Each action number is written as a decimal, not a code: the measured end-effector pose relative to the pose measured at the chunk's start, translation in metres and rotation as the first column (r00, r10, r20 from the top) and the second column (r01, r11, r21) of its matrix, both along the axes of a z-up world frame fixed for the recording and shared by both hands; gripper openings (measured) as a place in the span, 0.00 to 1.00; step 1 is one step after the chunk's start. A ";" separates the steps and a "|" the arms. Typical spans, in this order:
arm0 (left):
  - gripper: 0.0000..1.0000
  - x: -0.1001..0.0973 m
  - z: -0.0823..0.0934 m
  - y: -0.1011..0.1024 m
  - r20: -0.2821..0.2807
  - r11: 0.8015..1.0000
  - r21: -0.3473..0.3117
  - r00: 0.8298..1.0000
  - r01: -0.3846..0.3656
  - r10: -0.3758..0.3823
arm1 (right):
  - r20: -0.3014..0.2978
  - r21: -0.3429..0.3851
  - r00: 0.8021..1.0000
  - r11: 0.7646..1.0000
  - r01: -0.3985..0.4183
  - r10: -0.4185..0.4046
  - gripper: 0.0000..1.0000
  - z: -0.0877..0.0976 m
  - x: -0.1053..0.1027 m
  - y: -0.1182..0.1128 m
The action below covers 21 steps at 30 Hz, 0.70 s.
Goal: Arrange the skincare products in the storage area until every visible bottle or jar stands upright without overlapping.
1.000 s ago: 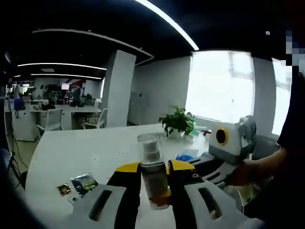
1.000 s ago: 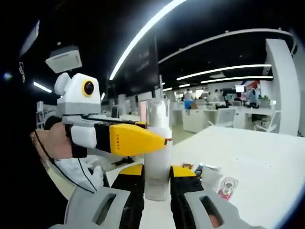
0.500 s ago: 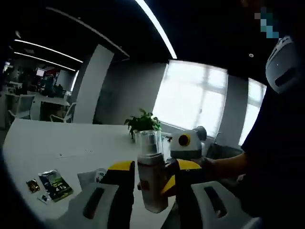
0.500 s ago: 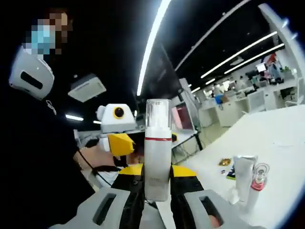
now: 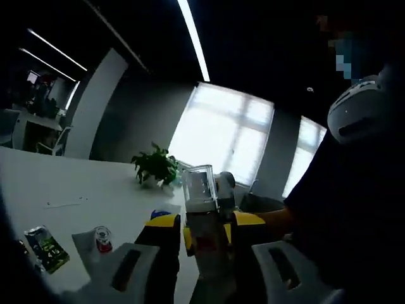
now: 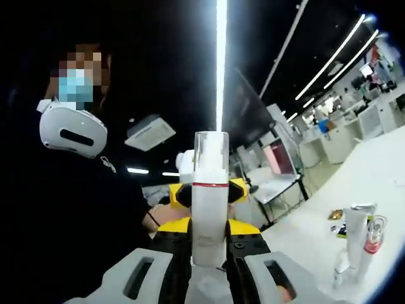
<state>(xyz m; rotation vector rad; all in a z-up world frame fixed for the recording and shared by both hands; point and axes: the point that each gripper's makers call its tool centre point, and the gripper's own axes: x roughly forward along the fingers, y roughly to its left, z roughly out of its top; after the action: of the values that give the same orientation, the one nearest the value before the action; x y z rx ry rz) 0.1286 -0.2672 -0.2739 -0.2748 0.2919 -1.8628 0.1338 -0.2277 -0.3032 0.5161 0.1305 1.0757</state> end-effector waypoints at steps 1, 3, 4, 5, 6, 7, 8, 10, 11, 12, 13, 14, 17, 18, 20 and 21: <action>0.23 -0.002 -0.001 -0.001 0.008 1.000 0.008 1.000 0.006 -0.006 | -0.001 0.006 1.000 1.000 -0.015 0.015 0.11 0.000 -0.002 0.002; 0.19 -0.003 0.000 -0.002 0.011 1.000 0.006 1.000 0.010 -0.010 | -0.002 0.001 1.000 1.000 -0.015 0.015 0.11 -0.001 -0.002 0.004; 0.18 -0.003 0.000 -0.002 0.011 1.000 0.006 1.000 0.014 -0.014 | -0.006 0.001 1.000 1.000 -0.015 0.015 0.11 -0.002 -0.002 0.004; 0.18 -0.002 -0.001 -0.003 0.022 1.000 0.012 1.000 -0.001 0.001 | -0.008 0.005 1.000 1.000 -0.013 0.013 0.11 -0.002 -0.002 0.003; 0.18 0.000 -0.001 -0.003 0.023 1.000 0.016 1.000 -0.009 0.009 | -0.008 0.004 1.000 1.000 -0.005 0.005 0.11 -0.002 0.000 0.002; 0.18 0.001 -0.002 -0.003 0.020 1.000 0.019 1.000 -0.017 0.017 | -0.007 0.001 1.000 1.000 0.001 -0.001 0.11 -0.003 0.000 0.001; 0.18 0.002 -0.002 -0.003 0.018 1.000 0.021 1.000 -0.023 0.023 | -0.007 -0.003 1.000 1.000 0.006 -0.006 0.12 -0.003 0.001 0.000; 0.17 0.005 -0.003 -0.003 0.015 0.999 0.029 0.999 -0.042 0.041 | 0.012 -0.023 1.000 0.999 0.022 -0.022 0.12 -0.003 0.002 -0.001; 0.17 0.005 -0.002 -0.003 0.026 0.998 0.030 0.998 -0.053 0.052 | 0.017 -0.031 0.999 0.999 0.028 -0.027 0.12 -0.003 0.003 -0.002; 0.17 0.007 -0.002 -0.003 0.044 0.997 0.033 0.997 -0.072 0.071 | 0.022 -0.041 0.999 0.998 0.041 -0.040 0.12 -0.003 0.004 -0.003; 0.17 0.011 -0.002 -0.003 0.062 0.995 0.032 0.994 -0.097 0.095 | 0.029 -0.049 0.998 0.997 0.060 -0.059 0.12 -0.002 0.007 -0.005; 0.17 0.019 -0.001 -0.003 0.075 0.990 0.027 0.988 -0.136 0.134 | 0.054 -0.065 0.993 0.992 0.106 -0.102 0.12 -0.002 0.013 -0.010; 0.17 0.036 -0.001 -0.004 0.120 0.971 0.034 0.965 -0.237 0.232 | 0.095 -0.142 0.974 0.966 0.217 -0.205 0.14 -0.004 0.026 -0.019; 0.17 0.044 -0.001 -0.005 0.141 0.956 0.034 0.948 -0.293 0.285 | 0.107 -0.190 0.964 0.946 0.262 -0.245 0.15 -0.008 0.031 -0.022; 0.17 0.054 0.001 -0.005 0.181 0.934 0.036 0.921 -0.356 0.344 | 0.083 -0.267 0.946 0.907 0.324 -0.314 0.24 -0.019 0.038 -0.026; 0.17 0.060 0.003 -0.005 0.195 0.920 0.029 0.905 -0.391 0.379 | 0.073 -0.286 0.935 0.891 0.353 -0.347 0.32 -0.022 0.042 -0.028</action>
<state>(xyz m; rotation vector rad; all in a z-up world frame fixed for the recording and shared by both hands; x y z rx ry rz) 0.1883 -0.2717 -0.2707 -0.0998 0.1562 -1.4696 0.1757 -0.2557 -0.3255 0.2441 0.1706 0.6901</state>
